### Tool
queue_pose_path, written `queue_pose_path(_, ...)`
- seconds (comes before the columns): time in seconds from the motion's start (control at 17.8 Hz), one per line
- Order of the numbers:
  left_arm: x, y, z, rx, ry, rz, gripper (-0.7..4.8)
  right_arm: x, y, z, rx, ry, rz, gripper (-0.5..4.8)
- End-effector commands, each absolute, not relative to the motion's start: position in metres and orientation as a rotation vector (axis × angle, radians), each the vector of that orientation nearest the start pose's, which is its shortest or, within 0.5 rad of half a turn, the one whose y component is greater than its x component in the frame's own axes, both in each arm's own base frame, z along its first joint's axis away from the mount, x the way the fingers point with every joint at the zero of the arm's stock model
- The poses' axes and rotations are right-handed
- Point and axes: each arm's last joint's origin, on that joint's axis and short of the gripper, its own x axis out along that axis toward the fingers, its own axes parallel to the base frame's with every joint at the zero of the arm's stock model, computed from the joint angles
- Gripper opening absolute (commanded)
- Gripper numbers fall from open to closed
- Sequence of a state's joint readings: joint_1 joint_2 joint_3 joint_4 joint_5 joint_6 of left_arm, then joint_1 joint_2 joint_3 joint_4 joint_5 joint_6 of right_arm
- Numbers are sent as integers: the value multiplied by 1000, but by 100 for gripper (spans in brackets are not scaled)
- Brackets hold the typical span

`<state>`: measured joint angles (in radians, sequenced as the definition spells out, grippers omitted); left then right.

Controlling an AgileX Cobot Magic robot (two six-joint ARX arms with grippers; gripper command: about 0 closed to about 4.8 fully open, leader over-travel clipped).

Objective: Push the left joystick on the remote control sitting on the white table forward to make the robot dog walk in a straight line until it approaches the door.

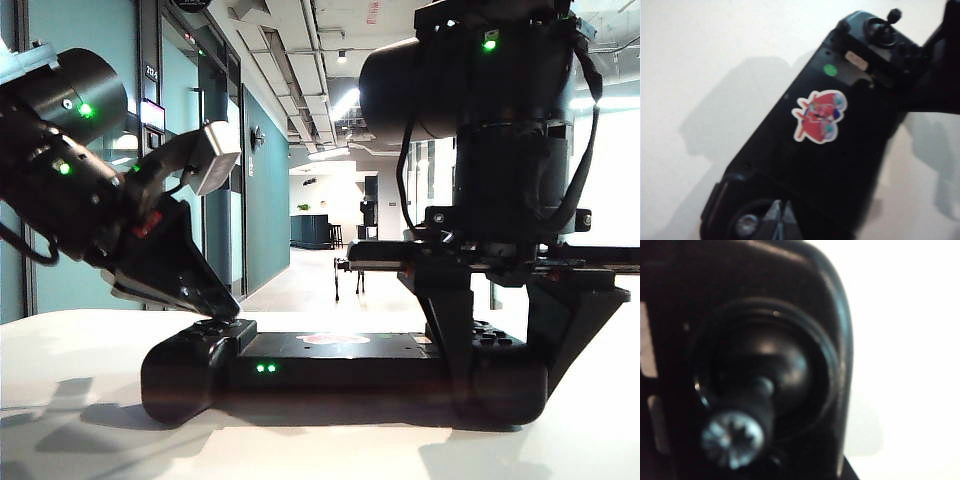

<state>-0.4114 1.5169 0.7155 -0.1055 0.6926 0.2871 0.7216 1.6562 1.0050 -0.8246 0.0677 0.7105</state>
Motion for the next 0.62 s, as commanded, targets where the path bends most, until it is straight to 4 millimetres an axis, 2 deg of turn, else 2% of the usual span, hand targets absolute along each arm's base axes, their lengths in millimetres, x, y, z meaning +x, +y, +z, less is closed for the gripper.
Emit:
queue_pose_path(0.06, 234, -122, 203, 83, 785, -1133, -5, 212, 185, 168, 0, 1485, 20, 176)
queue_pose_path(0.17, 224, -115, 236, 68, 776, -996, -5, 212, 185, 168, -2, 1482, 18, 176)
queue_pose_path(0.22, 217, -110, 257, 64, 719, -935, -5, 212, 185, 168, 0, 1475, 19, 176)
queue_pose_path(0.34, 209, -105, 283, 24, 637, -852, -5, 213, 185, 168, 2, 1472, 21, 181)
queue_pose_path(0.39, 202, -101, 297, 5, 588, -797, -5, 213, 185, 168, 3, 1471, 22, 236)
queue_pose_path(0.45, 195, -96, 307, -3, 540, -752, -5, 213, 185, 168, 3, 1469, 26, 315)
queue_pose_path(0.62, 175, -84, 325, 14, 444, -659, -5, 213, 186, 172, -12, 1470, 51, 328)
